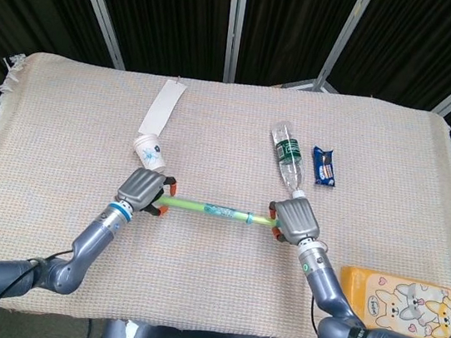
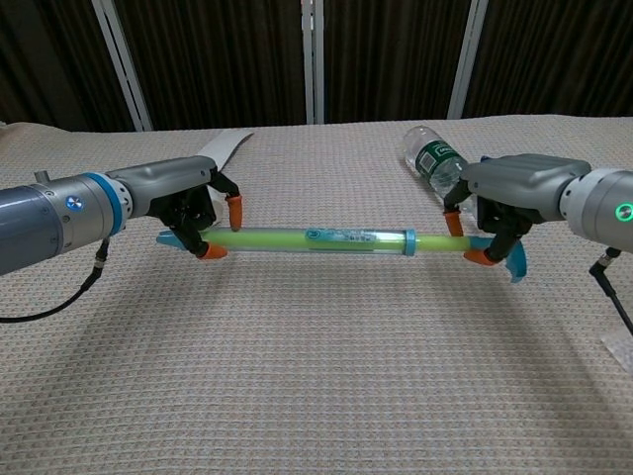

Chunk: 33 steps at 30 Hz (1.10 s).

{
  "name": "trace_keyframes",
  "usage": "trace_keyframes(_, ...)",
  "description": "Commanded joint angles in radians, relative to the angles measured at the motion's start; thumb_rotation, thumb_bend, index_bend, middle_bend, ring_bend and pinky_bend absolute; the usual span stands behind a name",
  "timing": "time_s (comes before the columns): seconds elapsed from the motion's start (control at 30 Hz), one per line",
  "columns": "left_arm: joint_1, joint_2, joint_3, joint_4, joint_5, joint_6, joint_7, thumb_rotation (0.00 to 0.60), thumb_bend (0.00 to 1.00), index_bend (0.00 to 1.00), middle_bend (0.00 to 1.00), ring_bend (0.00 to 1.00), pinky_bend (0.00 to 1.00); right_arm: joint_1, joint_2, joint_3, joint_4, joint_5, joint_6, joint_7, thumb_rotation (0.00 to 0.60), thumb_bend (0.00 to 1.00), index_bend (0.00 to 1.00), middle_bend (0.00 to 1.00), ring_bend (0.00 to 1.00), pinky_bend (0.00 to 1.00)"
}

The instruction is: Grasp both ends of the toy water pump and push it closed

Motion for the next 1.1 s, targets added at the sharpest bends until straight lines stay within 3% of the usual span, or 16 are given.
trace_keyframes(0.03,0.010,0.013,0.006,-0.001,0.010,0.015,-0.007,0.600,0.23,0.13,0.87,0.84,0.94,-0.007,0.008,-0.006,-0.003,-0.009,0.010,0.006,0.600,0.00,0.04,1.00,1.00,1.00)
trace_keyframes(0.2,0.049,0.053,0.013,-0.029,0.044,0.069,-0.039,0.600,0.21,0.00,0.79,0.79,0.90,-0.038,0.049,-0.027,-0.025,-0.065,0.049,0.032,0.600,0.00,0.00,0.96,1.00,1.00)
trace_keyframes(0.3,0.099,0.091,0.029,-0.061,0.123,0.146,-0.090,0.600,0.20,0.00,0.64,0.70,0.82,-0.075,0.092,-0.043,-0.050,-0.135,0.100,0.076,0.600,0.00,0.00,0.91,0.97,1.00)
trace_keyframes(0.37,0.187,0.148,0.052,-0.101,0.218,0.283,-0.165,0.600,0.20,0.00,0.51,0.59,0.70,-0.145,0.152,-0.071,-0.062,-0.246,0.208,0.153,0.600,0.00,0.00,0.83,0.91,0.99)
trace_keyframes(0.47,0.266,0.204,0.094,-0.142,0.303,0.386,-0.222,0.600,0.10,0.00,0.25,0.29,0.37,-0.217,0.194,-0.106,-0.032,-0.375,0.312,0.277,0.600,0.00,0.00,0.61,0.71,0.74)
trace_keyframes(0.53,0.321,0.247,0.123,-0.186,0.338,0.453,-0.223,0.600,0.03,0.00,0.10,0.10,0.15,-0.267,0.211,-0.126,0.003,-0.438,0.388,0.335,0.600,0.00,0.00,0.39,0.48,0.46)
trace_keyframes(0.6,0.362,0.279,0.148,-0.225,0.363,0.500,-0.214,0.600,0.00,0.00,0.01,0.00,0.01,-0.302,0.222,-0.138,0.024,-0.476,0.439,0.373,0.600,0.00,0.00,0.22,0.28,0.25)
trace_keyframes(0.63,0.390,0.302,0.166,-0.254,0.378,0.528,-0.209,0.600,0.00,0.00,0.00,0.00,0.00,-0.325,0.230,-0.145,0.033,-0.492,0.465,0.397,0.600,0.00,0.00,0.13,0.17,0.14)
trace_keyframes(0.73,0.448,0.348,0.208,-0.312,0.407,0.581,-0.191,0.600,0.00,0.00,0.00,0.00,0.00,-0.370,0.262,-0.162,0.025,-0.503,0.496,0.427,0.600,0.00,0.00,0.00,0.01,0.00)
trace_keyframes(0.93,0.543,0.397,0.266,-0.382,0.483,0.674,-0.154,0.600,0.00,0.00,0.00,0.00,0.00,-0.457,0.315,-0.181,-0.037,-0.511,0.556,0.446,0.600,0.00,0.00,0.00,0.00,0.00)
trace_keyframes(1.1,0.575,0.412,0.273,-0.393,0.515,0.694,-0.167,0.600,0.00,0.00,0.00,0.00,0.00,-0.501,0.306,-0.183,-0.034,-0.552,0.608,0.466,0.600,0.00,0.00,0.00,0.00,0.00)
